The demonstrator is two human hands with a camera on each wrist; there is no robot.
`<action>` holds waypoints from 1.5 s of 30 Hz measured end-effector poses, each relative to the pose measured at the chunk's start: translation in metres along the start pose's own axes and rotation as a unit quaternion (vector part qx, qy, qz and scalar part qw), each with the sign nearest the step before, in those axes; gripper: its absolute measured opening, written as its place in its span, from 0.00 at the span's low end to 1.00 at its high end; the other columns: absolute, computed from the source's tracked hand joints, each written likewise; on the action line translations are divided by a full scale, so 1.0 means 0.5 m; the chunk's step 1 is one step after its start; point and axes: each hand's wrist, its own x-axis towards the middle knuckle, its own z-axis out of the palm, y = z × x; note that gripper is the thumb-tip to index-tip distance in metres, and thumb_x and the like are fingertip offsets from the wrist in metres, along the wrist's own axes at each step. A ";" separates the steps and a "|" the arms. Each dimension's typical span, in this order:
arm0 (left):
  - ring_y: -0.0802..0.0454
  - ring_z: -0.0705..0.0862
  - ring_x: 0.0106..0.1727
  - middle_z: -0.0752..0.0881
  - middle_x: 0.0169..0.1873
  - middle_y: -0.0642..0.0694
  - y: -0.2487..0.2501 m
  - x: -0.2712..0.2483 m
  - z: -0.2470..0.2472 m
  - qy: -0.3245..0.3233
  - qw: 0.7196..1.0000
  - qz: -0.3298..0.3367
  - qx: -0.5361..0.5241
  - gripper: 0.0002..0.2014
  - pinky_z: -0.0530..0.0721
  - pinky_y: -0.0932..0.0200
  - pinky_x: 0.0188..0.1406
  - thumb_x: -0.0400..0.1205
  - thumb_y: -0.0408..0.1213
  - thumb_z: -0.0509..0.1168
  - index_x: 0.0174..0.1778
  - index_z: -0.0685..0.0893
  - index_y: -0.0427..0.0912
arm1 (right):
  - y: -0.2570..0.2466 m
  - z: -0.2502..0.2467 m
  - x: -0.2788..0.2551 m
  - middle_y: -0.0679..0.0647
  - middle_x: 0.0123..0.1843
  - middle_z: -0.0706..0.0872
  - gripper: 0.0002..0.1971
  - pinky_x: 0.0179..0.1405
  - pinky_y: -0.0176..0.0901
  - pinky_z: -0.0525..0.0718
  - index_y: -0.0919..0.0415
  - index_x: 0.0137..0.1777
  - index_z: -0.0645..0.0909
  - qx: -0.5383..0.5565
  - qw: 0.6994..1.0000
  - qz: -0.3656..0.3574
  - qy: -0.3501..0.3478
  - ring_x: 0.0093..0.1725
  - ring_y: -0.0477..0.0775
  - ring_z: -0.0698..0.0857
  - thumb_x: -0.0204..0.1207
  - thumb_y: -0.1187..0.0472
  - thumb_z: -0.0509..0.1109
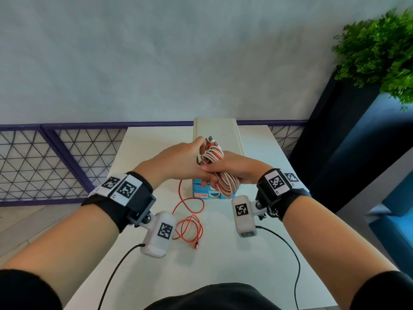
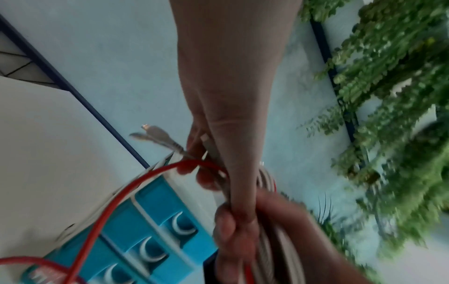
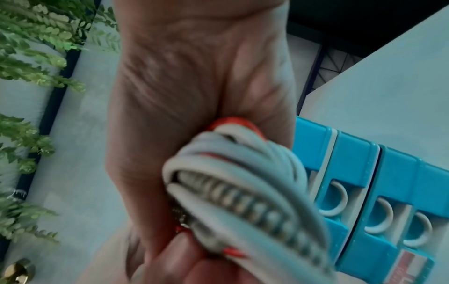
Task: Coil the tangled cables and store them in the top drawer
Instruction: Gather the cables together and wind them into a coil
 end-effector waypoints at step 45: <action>0.58 0.84 0.56 0.83 0.52 0.51 0.015 -0.017 0.060 0.116 0.869 -0.010 -0.481 0.11 0.81 0.68 0.51 0.83 0.32 0.60 0.52 0.88 0.47 | 0.014 0.020 0.037 0.61 0.41 0.88 0.12 0.48 0.55 0.89 0.68 0.54 0.81 0.318 0.932 -0.075 0.156 0.41 0.59 0.89 0.79 0.58 0.71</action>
